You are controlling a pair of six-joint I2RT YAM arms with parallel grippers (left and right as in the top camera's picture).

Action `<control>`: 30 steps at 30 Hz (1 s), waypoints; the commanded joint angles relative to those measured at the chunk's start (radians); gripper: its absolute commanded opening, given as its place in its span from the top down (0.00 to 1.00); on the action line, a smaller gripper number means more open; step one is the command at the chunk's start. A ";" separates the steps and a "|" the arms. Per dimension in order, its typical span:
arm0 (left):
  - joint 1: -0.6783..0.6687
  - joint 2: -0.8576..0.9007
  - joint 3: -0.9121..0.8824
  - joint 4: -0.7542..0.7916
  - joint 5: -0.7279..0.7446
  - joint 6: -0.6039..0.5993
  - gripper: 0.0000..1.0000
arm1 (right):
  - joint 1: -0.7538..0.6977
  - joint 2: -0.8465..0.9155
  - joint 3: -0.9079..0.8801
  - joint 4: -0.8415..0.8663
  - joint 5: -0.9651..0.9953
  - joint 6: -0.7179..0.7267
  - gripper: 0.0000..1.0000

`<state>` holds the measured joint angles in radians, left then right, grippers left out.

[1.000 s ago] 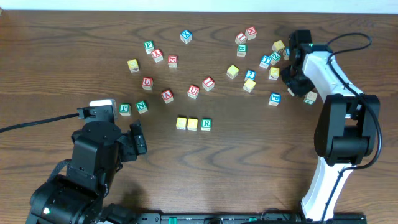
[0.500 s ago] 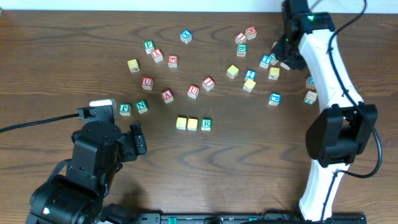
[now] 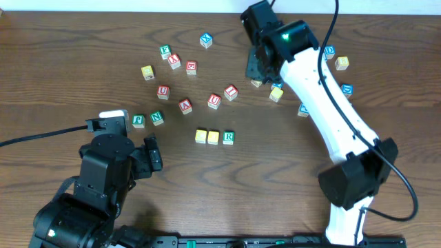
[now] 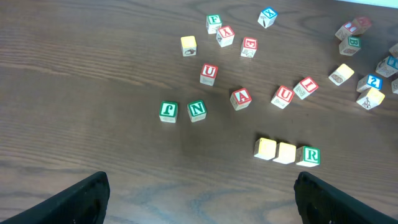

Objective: Spell out CORL
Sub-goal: 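Carry the L block with the right gripper toward the R block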

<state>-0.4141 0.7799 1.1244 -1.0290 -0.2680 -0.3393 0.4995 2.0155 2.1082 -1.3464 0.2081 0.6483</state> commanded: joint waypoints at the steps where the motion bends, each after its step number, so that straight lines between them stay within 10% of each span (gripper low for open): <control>1: 0.003 0.003 0.010 -0.003 -0.013 0.011 0.07 | 0.039 -0.033 0.018 -0.036 0.011 -0.006 0.96; 30: 0.003 0.003 0.010 -0.010 -0.013 0.010 0.07 | 0.187 -0.033 -0.026 -0.089 0.127 0.084 0.94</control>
<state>-0.4141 0.7811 1.1244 -1.0367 -0.2676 -0.3389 0.6830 1.9911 2.0903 -1.4380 0.3096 0.7158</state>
